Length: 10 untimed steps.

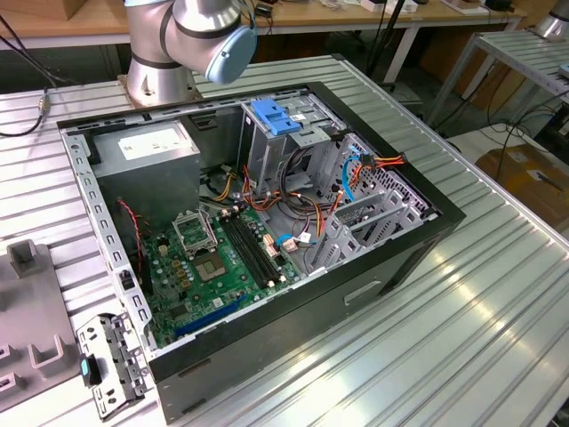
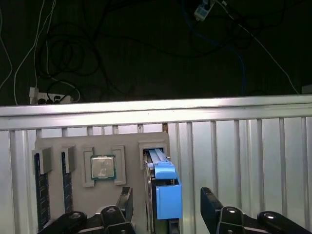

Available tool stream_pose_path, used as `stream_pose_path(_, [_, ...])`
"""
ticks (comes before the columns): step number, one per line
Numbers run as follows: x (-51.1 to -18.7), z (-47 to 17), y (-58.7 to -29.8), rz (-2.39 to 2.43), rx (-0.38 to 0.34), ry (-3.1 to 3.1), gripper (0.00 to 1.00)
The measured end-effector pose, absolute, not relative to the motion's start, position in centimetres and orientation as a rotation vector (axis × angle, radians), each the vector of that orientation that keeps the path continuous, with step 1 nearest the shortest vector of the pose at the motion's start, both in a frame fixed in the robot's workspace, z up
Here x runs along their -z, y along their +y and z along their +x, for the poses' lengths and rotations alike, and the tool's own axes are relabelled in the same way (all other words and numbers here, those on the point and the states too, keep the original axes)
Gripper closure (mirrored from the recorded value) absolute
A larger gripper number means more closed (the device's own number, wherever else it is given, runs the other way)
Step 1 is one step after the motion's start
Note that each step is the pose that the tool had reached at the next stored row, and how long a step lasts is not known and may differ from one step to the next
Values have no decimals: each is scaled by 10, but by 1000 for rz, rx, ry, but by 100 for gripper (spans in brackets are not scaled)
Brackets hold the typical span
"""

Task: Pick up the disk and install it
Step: 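Pick up the disk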

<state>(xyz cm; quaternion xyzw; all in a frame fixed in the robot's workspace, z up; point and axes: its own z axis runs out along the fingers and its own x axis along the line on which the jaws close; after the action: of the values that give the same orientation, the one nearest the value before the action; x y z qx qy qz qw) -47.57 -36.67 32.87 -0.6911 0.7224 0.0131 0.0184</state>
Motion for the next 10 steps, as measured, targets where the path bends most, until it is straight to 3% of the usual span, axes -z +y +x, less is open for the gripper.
stream_pose_path(3, [-321,-476,-367,-2152,-41,2237,49])
stream_pose_path(10, [-311,-478,-367,-2160,-43,2228,49])
